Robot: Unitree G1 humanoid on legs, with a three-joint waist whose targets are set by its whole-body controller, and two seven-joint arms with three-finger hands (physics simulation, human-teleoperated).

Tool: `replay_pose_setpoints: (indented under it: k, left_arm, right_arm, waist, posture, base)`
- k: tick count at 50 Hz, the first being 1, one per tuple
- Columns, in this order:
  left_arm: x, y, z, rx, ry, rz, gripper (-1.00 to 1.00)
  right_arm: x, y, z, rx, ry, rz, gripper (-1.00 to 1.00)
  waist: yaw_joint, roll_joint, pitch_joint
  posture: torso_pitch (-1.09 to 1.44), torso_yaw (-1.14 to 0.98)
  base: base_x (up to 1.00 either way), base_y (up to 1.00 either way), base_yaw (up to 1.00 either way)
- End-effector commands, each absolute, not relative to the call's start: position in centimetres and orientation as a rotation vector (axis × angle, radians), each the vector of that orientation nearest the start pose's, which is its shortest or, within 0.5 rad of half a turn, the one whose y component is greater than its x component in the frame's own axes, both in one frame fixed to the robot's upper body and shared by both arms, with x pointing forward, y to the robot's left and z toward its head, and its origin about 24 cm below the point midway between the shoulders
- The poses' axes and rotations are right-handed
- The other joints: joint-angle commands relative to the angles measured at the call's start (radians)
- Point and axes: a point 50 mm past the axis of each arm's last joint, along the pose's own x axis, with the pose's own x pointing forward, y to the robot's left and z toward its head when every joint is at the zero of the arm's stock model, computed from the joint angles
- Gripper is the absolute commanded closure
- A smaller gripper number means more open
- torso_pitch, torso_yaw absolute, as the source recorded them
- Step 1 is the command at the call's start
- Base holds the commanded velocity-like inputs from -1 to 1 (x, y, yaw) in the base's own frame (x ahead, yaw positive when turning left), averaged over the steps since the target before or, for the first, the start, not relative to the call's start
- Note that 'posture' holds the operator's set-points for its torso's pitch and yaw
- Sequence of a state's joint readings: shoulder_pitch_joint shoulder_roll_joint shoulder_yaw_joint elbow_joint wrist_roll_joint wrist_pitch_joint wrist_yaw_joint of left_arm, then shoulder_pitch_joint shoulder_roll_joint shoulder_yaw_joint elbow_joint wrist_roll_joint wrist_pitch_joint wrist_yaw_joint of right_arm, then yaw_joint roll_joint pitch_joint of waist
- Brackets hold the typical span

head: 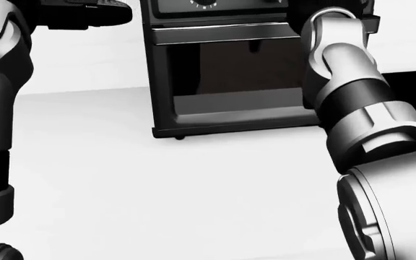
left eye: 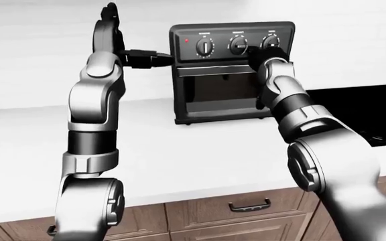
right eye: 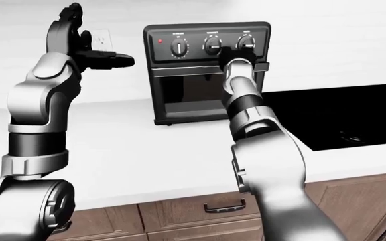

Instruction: Open the toaster oven door.

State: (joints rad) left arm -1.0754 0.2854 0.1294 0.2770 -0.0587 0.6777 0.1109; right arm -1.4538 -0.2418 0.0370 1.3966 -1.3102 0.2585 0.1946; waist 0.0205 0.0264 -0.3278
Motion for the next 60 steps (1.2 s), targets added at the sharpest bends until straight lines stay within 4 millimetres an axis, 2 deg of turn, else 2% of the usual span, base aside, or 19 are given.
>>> replay_pose_setpoints:
  k: [1, 11, 23, 31, 43, 53, 60]
  left_arm:
    - [37.7, 16.7, 30.1, 0.119, -0.229, 0.131, -1.00]
    - [37.6, 16.5, 30.3, 0.117, -0.231, 0.126, -1.00]
    - [37.6, 16.3, 30.2, 0.106, -0.229, 0.118, -1.00]
    - [37.6, 16.4, 30.3, 0.100, -0.231, 0.120, -1.00]
    - [37.4, 16.4, 30.3, 0.091, -0.232, 0.117, -1.00]
    - [37.4, 16.4, 30.6, 0.084, -0.238, 0.117, -1.00]
    - [37.3, 16.5, 30.6, 0.082, -0.238, 0.118, -1.00]
  right_arm:
    - [43.4, -15.1, 26.4, -1.597, 0.163, -0.145, -1.00]
    - [43.4, -15.2, 26.7, -1.610, 0.092, -0.206, -1.00]
    - [43.4, -14.3, 27.3, -1.639, 0.025, -0.228, -1.00]
    - [43.5, -13.1, 26.5, -1.661, -0.008, -0.166, -1.00]
    - [43.5, -12.6, 24.4, -1.642, -0.004, -0.124, -1.00]
    - [43.5, -11.9, 23.6, -1.628, -0.012, -0.089, -1.00]
    - [43.5, -12.1, 23.0, -1.622, -0.002, -0.080, -1.00]
  waist:
    - [0.000, 0.000, -0.014]
    - [0.003, 0.000, -0.013]
    - [0.003, 0.001, -0.011]
    - [-0.002, 0.004, -0.011]
    - [-0.008, 0.003, -0.014]
    - [-0.012, 0.001, -0.017]
    - [-0.016, 0.002, -0.017]
  posture:
    - [-0.54, 0.00]
    - [-0.54, 0.00]
    - [-0.54, 0.00]
    - [-0.54, 0.00]
    - [-0.54, 0.00]
    - [-0.54, 0.00]
    - [-0.54, 0.00]
  base:
    - [0.00, 0.00, 0.00]
    - [0.00, 0.00, 0.00]
    - [0.00, 0.00, 0.00]
    - [0.00, 0.00, 0.00]
    - [0.00, 0.00, 0.00]
    - [0.00, 0.00, 0.00]
    - [0.00, 0.00, 0.00]
